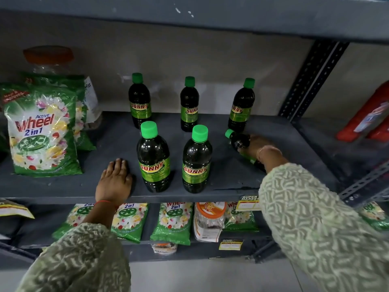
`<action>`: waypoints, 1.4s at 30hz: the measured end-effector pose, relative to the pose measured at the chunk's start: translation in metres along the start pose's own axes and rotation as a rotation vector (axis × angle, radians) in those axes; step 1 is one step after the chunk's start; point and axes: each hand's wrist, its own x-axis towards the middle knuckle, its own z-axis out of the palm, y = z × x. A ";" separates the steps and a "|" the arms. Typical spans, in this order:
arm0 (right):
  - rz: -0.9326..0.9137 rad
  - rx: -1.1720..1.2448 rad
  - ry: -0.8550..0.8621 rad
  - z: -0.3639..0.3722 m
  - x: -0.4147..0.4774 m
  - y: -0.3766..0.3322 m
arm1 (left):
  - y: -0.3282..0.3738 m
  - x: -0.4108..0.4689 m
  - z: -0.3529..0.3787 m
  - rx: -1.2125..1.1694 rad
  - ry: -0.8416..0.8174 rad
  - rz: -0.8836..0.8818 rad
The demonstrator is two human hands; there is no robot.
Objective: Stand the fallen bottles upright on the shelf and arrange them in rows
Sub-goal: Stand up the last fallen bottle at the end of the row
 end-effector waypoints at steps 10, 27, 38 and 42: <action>0.023 0.626 0.425 0.000 0.004 -0.016 | -0.001 -0.001 0.002 0.022 -0.002 0.004; -0.072 0.625 0.524 -0.008 -0.003 -0.043 | 0.000 0.000 0.000 0.022 0.004 0.002; -0.149 0.661 0.458 -0.034 -0.008 -0.049 | 0.001 -0.001 0.001 0.005 0.016 0.000; -0.151 0.671 0.246 -0.050 -0.008 -0.045 | 0.001 -0.001 0.001 -0.008 0.010 -0.003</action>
